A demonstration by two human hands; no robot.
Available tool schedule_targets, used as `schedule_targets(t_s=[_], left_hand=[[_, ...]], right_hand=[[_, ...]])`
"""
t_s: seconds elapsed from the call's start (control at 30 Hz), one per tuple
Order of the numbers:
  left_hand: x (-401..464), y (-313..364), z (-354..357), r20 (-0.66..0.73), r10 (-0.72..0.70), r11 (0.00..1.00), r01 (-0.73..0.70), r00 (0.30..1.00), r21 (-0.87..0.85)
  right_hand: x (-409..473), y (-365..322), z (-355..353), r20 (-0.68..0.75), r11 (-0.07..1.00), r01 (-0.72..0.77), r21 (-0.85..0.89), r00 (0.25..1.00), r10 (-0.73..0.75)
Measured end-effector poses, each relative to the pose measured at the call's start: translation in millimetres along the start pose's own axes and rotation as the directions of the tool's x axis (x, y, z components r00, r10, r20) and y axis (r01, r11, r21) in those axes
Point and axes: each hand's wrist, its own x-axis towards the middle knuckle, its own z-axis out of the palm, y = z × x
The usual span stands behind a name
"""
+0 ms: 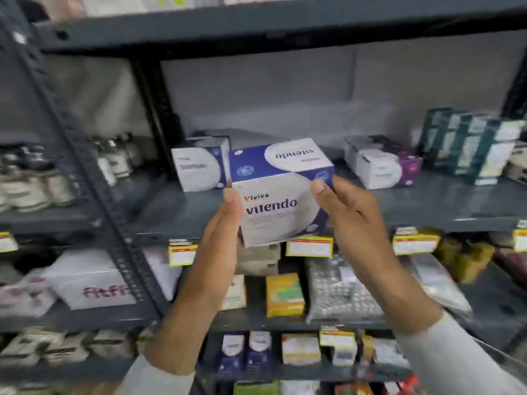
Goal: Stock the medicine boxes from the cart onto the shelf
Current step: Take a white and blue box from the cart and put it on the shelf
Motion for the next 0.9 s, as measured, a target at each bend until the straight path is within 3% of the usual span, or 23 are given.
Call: schedule_targets(t_s=[0.1,0.23,0.53,0.67,0.73,0.83,0.9], left_hand=[[27.5,2.8,-42.3,-0.040,-0.019,1.000,0.020,0.999,0.018],[74.7,-2.3,-89.7,-0.164,-0.095,0.995,0.099,0.982,0.012],[121.8,-29.6,-125.9,-0.196,-0.187,0.982,0.191,0.963,0.001],[114.3,-36.2,-116.2,-0.310,-0.162,0.986,0.167,0.937,-0.011],[105.3,-32.8,-100.6,-0.457,-0.108,0.994,0.102,0.883,-0.038],[85.2,-31.8,-62.8,-0.728,0.080,0.989,-0.143,0.681,-0.026],[70.3,-38.7,-26.2,-0.749,0.237,0.959,-0.274,0.619,0.076]], right_hand=[[34.2,2.2,57.6,0.103,0.985,-0.130,0.114,0.988,0.119],[79.3,21.2,117.9,0.195,0.948,-0.290,0.129,0.945,0.263],[109.1,50.8,159.6,0.273,0.908,-0.389,0.153,0.900,0.340],[102.7,59.6,152.2,0.269,0.935,-0.339,0.100,0.914,0.303],[92.3,58.7,137.4,0.265,0.959,-0.273,0.075,0.933,0.244],[67.0,65.8,91.1,0.167,0.976,-0.176,0.127,0.974,0.154],[44.7,76.2,46.2,0.075,0.974,-0.120,0.195,0.991,0.107]])
